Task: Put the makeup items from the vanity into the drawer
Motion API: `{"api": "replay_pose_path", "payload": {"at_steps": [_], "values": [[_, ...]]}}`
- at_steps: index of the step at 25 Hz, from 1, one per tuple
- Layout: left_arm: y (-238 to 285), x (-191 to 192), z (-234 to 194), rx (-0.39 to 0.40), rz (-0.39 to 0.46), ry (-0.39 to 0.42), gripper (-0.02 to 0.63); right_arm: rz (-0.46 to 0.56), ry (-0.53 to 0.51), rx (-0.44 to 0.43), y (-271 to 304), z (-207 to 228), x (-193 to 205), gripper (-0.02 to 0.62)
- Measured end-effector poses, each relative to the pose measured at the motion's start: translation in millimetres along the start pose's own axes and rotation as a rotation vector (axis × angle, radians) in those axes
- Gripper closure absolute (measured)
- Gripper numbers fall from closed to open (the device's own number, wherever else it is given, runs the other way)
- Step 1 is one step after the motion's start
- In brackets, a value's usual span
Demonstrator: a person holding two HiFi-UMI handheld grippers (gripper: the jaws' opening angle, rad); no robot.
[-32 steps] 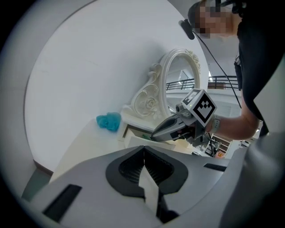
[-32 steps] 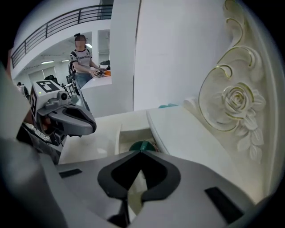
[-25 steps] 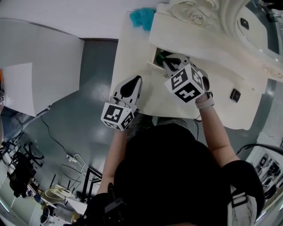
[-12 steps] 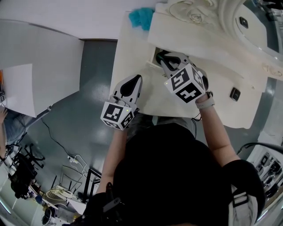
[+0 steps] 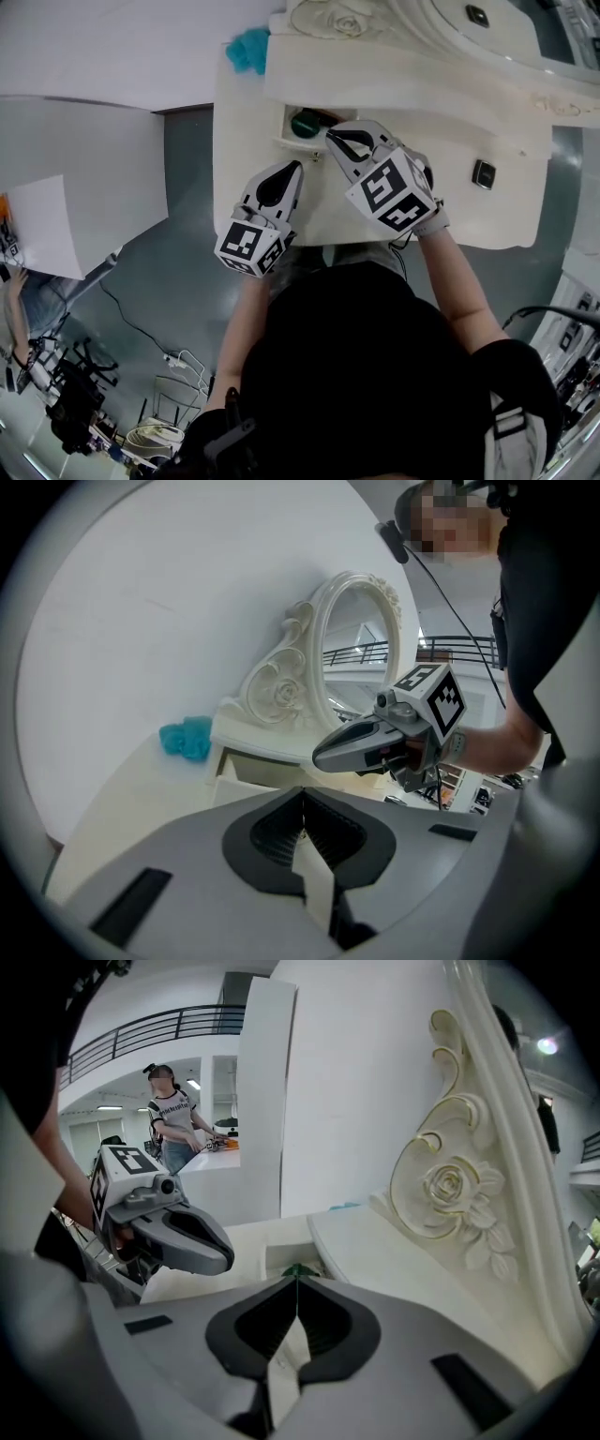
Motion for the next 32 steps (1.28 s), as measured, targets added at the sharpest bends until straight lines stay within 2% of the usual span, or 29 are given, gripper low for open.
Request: {"api": "replay_pose_path", "payload": {"at_steps": [14, 32], "values": [[52.5, 7.3, 92.3, 0.218, -0.077, 0.098, 0.592, -0.046, 0.159, 0.129, -73.7, 5.6, 87.7, 0.572], [111.5, 43.4, 204.7, 0.503, -0.211, 0.196, 0.592, -0.054, 0.446, 0.331, -156.4, 9.9, 204.8, 0.572]]}}
Point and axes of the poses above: the fingertips, and each gripper's own axes: y forward along the fingers, z to its right, x out of its underside, the point moved 1 cm from there along -y, backward along the fingers, and after that the axes turned 10 degrees about -x, right-handed, at the moved point
